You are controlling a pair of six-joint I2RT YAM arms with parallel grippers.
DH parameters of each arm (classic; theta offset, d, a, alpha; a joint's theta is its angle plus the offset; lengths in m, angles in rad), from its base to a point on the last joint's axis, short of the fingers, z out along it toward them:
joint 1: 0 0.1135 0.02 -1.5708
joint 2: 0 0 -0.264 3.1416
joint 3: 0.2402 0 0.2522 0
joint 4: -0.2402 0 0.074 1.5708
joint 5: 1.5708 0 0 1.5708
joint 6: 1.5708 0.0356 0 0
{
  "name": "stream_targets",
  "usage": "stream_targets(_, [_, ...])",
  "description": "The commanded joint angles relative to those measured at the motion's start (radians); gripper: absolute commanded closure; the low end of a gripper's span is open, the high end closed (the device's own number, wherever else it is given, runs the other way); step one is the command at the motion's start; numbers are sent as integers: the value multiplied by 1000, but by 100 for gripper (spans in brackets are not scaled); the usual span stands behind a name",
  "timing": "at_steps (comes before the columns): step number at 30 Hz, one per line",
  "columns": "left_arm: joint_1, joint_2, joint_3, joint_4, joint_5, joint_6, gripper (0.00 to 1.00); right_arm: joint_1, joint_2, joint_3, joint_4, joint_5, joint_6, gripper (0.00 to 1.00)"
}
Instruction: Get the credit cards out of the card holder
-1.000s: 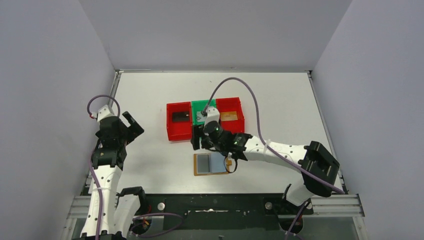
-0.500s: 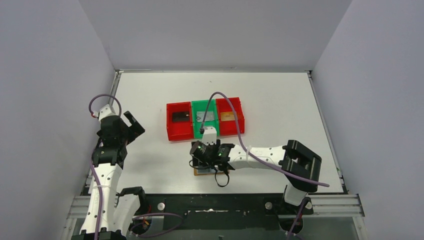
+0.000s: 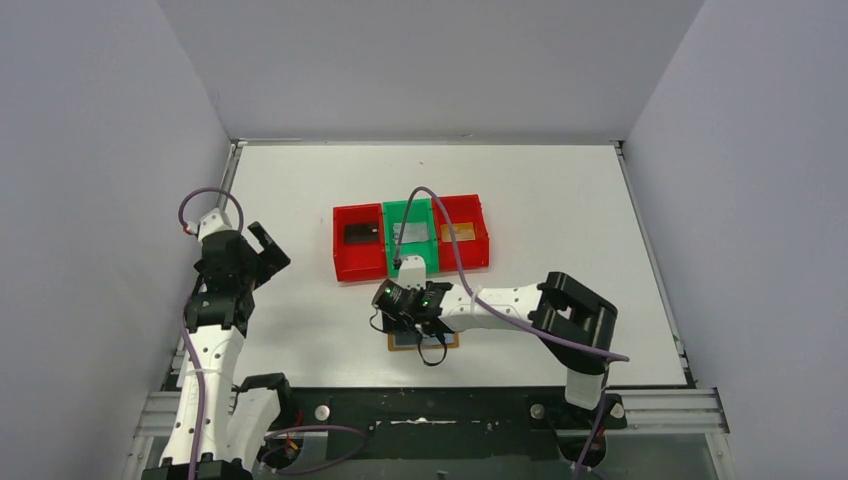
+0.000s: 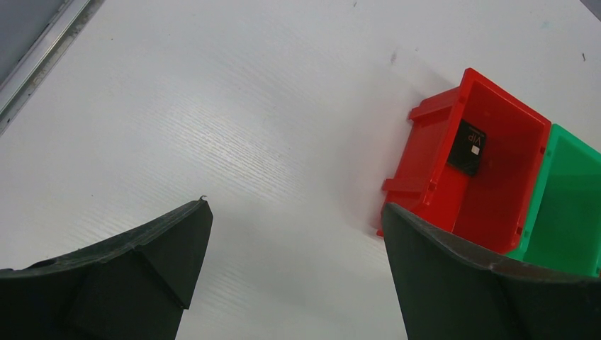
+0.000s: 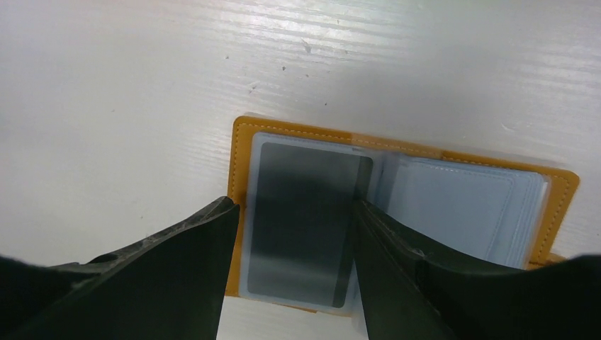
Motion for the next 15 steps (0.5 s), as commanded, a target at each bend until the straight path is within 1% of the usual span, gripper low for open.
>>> stream_targets(1, [-2, -8, 8, 62, 13, 20, 8, -10, 35, 54, -29, -15, -7, 40])
stream_targets(4, [-2, -7, 7, 62, 13, 20, 8, 0, 71, 71, -81, 2, -3, 42])
stream_targets(6, [-2, -7, 7, 61, 11, 21, 8, 1, 90, 72, -100, 0, 4, 45])
stream_targets(11, [-2, -6, 7, 62, 13, 21, 8, 7, 78, 39, -62, -6, 19, 58])
stream_targets(15, [-2, -4, 6, 63, 15, 21, 8, 0, 52, 26, -34, -1, 10, 72])
